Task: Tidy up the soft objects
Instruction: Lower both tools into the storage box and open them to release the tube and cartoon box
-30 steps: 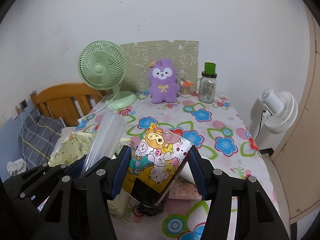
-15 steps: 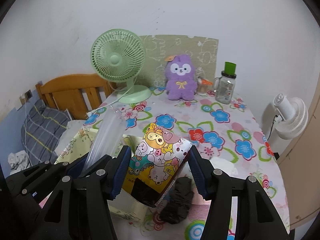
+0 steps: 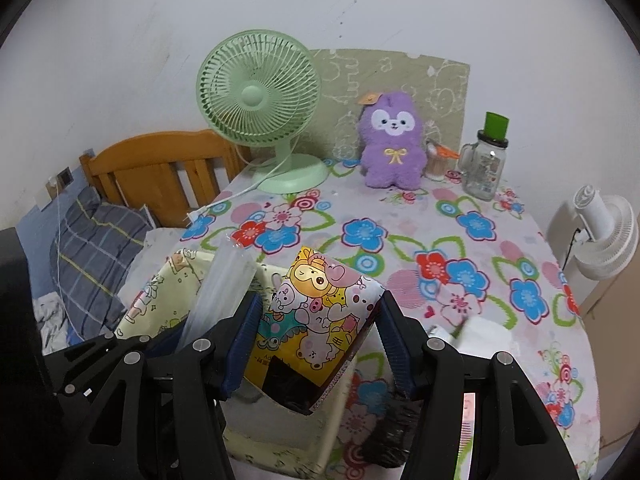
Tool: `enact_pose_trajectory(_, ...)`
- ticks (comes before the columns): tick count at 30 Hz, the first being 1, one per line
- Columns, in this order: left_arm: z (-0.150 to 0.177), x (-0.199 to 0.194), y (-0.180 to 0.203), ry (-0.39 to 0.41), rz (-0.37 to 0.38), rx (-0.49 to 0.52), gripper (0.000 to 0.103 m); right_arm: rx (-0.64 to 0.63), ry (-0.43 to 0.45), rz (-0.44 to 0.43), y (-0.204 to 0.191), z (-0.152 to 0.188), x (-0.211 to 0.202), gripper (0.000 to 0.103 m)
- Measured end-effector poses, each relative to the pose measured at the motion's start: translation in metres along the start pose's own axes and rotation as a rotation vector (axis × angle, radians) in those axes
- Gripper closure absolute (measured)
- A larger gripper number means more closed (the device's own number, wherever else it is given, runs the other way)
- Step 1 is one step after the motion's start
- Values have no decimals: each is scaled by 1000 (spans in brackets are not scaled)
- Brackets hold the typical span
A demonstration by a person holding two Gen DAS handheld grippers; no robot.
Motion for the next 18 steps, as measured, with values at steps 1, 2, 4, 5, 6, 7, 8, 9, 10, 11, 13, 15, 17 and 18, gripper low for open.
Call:
enact_pose_trajectory(1, 1, 2, -1, -2, -5, 0, 90, 0, -4, -4, -1, 0, 3, 42)
enact_pose_trajectory(2, 3, 3, -3, -3, -8, 3, 90, 2, -8, -8, -2, 1, 6, 42)
enact_pose_trajectory(4, 6, 6, -6, -9, -11, 3, 90, 3, -17, -20, -4, 2, 12, 42)
enact_pose_trajectory(5, 7, 8, -8, -14, -10, 0, 90, 3, -24, -23, -6, 3, 15, 42)
enact_pose_trajectory(6, 9, 10, -10, -24, -8, -4, 90, 1, -31, -28, -8, 3, 19, 42)
enact_pose_trajectory(7, 10, 11, -11, -29, -7, -7, 90, -2, -35, -31, -9, 4, 22, 42)
enact_pose_trajectory(8, 12, 12, -13, -34, -7, -9, 90, -5, -41, -36, -11, 4, 24, 42)
enact_pose_trajectory(9, 13, 14, -15, -39, -8, -11, 88, -6, -44, -40, -13, 5, 27, 42)
enact_pose_trajectory(10, 13, 14, -17, -41, -9, -13, 86, -7, -47, -45, -14, 5, 28, 42)
enact_pose_trajectory(11, 14, 15, -18, -44, -11, -16, 85, -8, -50, -51, -16, 6, 30, 42)
enact_pose_trajectory(13, 15, 16, -20, -49, -13, -16, 79, -8, -56, -65, -18, 7, 34, 42)
enact_pose_trajectory(15, 16, 15, -22, -50, -13, -15, 69, -7, -66, -84, -21, 8, 38, 42)
enact_pose_trajectory(17, 18, 13, -24, -42, -22, -17, 66, -5, -76, -109, -23, 10, 40, 40)
enact_pose_trajectory(18, 18, 12, -26, -38, -31, -20, 66, -7, -82, -122, -26, 10, 42, 40)
Point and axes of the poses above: each gripper's, at about its wrist camera, not at the fingertips, and x roughly the way its jaws point, y to its right, z to its underside, the point moved 3 cm from there along x, roughly the way its jaws point, and after that the axes turned 5 degrees about x, right-handed, at the moved point
